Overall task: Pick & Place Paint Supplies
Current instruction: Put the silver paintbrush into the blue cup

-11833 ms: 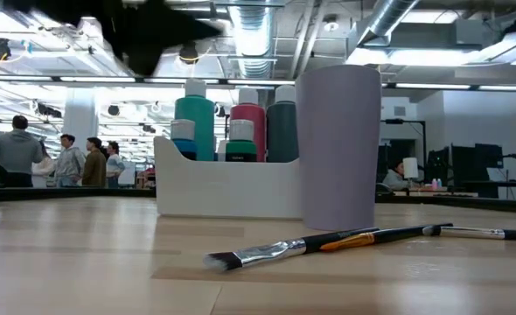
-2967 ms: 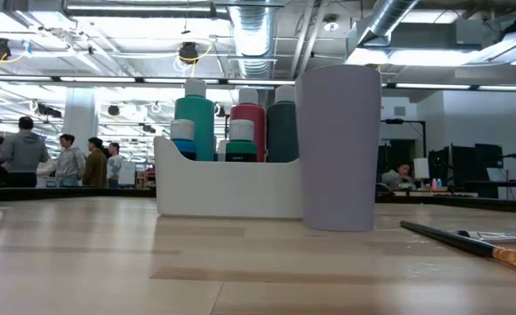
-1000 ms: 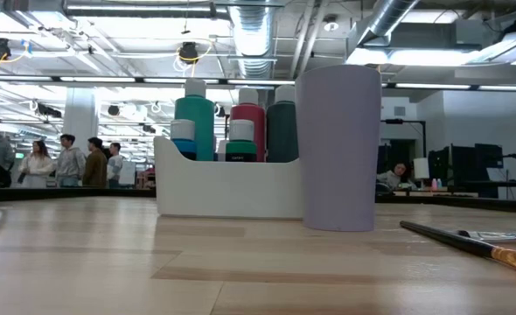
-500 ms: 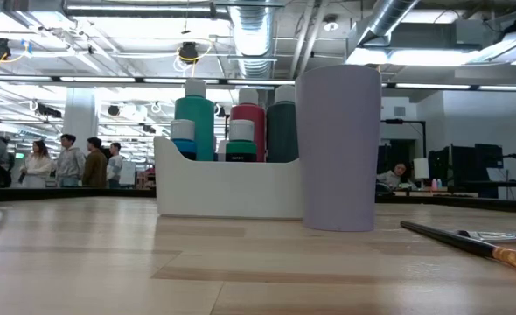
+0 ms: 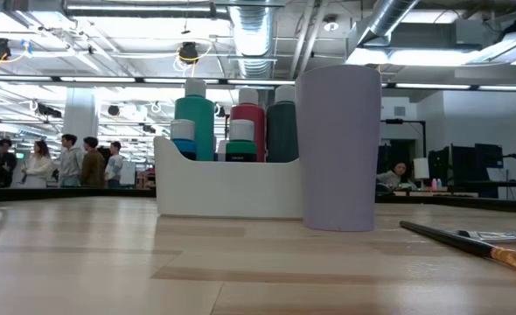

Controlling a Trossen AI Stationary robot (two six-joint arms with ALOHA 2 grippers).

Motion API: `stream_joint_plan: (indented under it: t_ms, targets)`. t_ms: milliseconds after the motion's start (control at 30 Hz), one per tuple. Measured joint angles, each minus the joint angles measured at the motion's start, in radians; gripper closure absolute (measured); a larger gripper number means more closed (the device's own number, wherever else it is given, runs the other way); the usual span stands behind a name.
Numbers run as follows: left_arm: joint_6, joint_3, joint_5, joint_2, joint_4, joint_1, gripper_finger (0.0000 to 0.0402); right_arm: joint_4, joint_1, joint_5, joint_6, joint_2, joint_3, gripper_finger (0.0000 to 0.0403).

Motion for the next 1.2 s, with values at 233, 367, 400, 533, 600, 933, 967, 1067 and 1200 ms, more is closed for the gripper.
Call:
stream_joint_plan:
  t_ms: [233,367,400,533,600,933,967,1067,1200]
  targets:
    - [0.012,0.000,-0.152,-0.003,-0.002,-0.003,0.0176,-0.024,-0.024,0.272,0.007,-0.002,-0.008,0.0389]
    - [0.013,0.000,-0.152,-0.003,-0.002,-0.003,0.0161,-0.030,-0.041,0.336,0.083,-0.008,-0.081,0.0389]
    - [0.014,0.000,-0.152,-0.003,-0.002,-0.003,0.0160,-0.033,-0.045,0.343,0.115,-0.018,-0.111,0.0389]
    - [0.014,0.000,-0.152,-0.003,-0.002,-0.003,0.0159,-0.032,-0.041,0.345,0.283,-0.105,-0.251,0.0389]
    - [0.014,0.000,-0.152,-0.003,-0.002,-0.003,0.0161,-0.028,-0.032,0.347,0.342,-0.162,-0.324,0.0389]
    - [0.014,0.000,-0.152,-0.003,-0.002,0.005,0.0167,-0.033,0.022,0.318,0.540,-0.243,-0.548,0.0389]
    - [0.014,0.000,-0.152,-0.003,-0.002,0.006,0.0167,-0.039,0.022,0.312,0.545,-0.240,-0.549,0.0389]
    - [0.014,0.000,-0.152,-0.003,-0.002,0.007,0.0167,-0.087,0.022,0.310,0.592,-0.229,-0.547,0.0389]
    - [0.014,0.000,-0.152,-0.003,-0.002,0.007,0.0167,-0.215,0.012,0.272,0.754,-0.229,-0.547,0.0389]
